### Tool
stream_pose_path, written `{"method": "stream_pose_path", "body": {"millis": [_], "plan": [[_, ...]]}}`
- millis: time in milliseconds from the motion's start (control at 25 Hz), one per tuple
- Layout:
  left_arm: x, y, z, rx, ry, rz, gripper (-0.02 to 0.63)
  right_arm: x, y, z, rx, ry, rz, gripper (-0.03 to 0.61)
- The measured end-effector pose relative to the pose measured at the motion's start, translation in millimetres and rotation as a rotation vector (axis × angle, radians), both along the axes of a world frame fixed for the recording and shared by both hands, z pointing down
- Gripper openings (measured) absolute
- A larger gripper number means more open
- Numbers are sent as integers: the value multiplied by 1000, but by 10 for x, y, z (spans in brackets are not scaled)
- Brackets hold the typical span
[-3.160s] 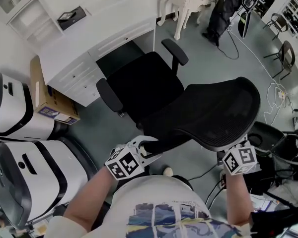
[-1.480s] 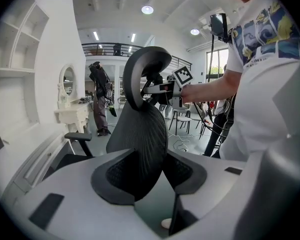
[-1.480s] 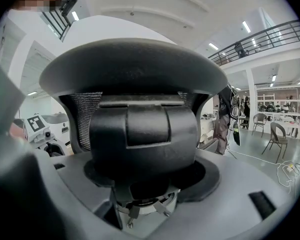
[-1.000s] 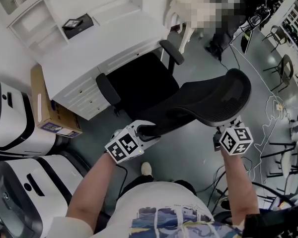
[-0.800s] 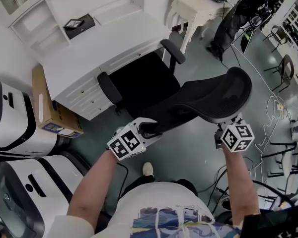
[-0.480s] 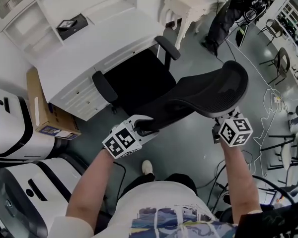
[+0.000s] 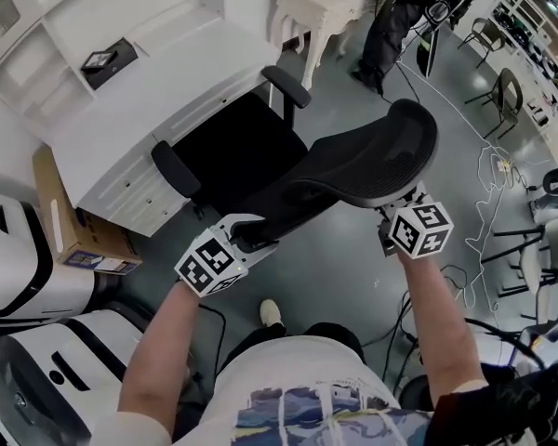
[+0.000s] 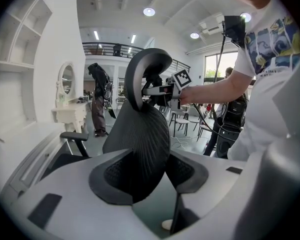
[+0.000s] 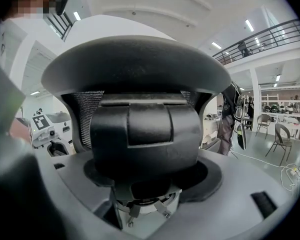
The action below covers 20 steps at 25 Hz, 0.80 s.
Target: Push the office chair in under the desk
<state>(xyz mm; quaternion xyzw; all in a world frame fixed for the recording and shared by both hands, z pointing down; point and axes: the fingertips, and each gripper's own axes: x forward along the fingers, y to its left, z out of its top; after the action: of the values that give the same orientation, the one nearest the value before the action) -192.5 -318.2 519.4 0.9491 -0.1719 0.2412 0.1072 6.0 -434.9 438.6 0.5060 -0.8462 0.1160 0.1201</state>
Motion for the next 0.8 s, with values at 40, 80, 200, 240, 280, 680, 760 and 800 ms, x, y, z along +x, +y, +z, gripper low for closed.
{"method": "stream_pose_path", "body": {"millis": [40,80,200,240,280,680,760,800], "plan": [[-4,4,2,-1,-1,-9,202,-2,10,2,1,3,-2,325],[-10,4,7,-3,-2,-19,211,-5,19,4,2,7,-4,325],[-33,0,22,7,-29,-45,218,-17,38,15,5,19,-16,325],[-39,-3,27,15,-44,-53,218,-15,47,17,6,22,-19,325],[-46,-6,29,22,-59,-62,218,-10,58,14,8,25,-21,325],[-119,-24,-305,79,-41,-162,219,162,351,-74,18,25,-9,325],[-115,3,-406,93,-29,-179,219,221,446,-85,13,13,-7,324],[-110,21,-457,99,-22,-188,218,252,499,-88,9,6,-7,324]]}}
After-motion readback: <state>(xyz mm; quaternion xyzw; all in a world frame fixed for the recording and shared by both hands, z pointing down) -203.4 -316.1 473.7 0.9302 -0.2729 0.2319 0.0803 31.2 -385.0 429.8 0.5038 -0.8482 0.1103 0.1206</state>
